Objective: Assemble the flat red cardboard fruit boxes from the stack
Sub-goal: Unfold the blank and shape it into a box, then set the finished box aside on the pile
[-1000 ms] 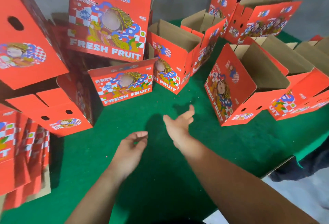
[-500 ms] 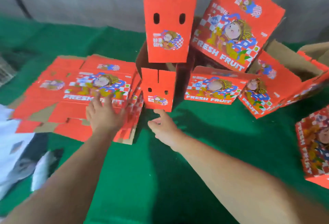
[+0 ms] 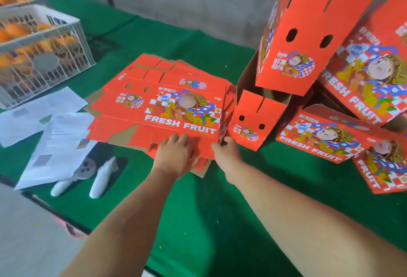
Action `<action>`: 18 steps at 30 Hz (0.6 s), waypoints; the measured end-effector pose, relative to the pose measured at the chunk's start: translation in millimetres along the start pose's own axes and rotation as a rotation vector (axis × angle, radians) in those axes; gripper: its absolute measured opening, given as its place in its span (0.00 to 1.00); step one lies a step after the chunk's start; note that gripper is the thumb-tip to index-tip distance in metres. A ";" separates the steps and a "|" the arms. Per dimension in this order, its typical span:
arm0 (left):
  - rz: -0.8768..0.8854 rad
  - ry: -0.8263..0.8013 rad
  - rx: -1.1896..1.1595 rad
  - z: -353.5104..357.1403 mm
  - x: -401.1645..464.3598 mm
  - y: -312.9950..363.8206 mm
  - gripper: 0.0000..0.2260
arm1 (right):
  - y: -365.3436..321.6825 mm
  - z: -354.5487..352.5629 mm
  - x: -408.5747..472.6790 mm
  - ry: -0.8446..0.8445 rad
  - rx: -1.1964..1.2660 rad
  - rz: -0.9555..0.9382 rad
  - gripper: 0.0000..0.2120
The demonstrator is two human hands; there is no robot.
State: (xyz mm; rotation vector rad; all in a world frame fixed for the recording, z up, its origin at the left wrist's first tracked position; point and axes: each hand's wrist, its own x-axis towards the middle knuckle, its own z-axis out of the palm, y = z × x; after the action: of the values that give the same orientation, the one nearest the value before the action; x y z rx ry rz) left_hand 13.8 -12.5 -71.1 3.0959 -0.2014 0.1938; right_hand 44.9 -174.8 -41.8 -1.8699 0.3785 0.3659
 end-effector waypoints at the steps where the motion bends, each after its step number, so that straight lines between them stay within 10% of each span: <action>1: 0.042 0.062 -0.012 -5.2 1.4 0.0 0.22 | -0.8 -0.9 2.8 0.013 0.025 0.059 0.13; 6: 0.052 0.389 -0.202 -5.9 -9.4 18.8 0.19 | -15.7 -14.8 14.9 -0.125 0.350 0.210 0.15; 15: 0.044 0.317 -0.608 16.2 -50.6 40.8 0.27 | -30.5 -60.7 6.4 -0.288 0.212 -0.046 0.08; 18: -0.287 0.187 -0.792 17.1 -57.2 47.3 0.37 | -20.0 -84.7 -5.4 -0.278 0.279 -0.124 0.11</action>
State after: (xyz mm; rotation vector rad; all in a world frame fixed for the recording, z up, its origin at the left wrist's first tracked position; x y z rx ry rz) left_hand -46.6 -52.7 -94.0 2.2683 0.1440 0.3014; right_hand 54.3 -248.3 4.2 -1.5363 0.1161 0.4574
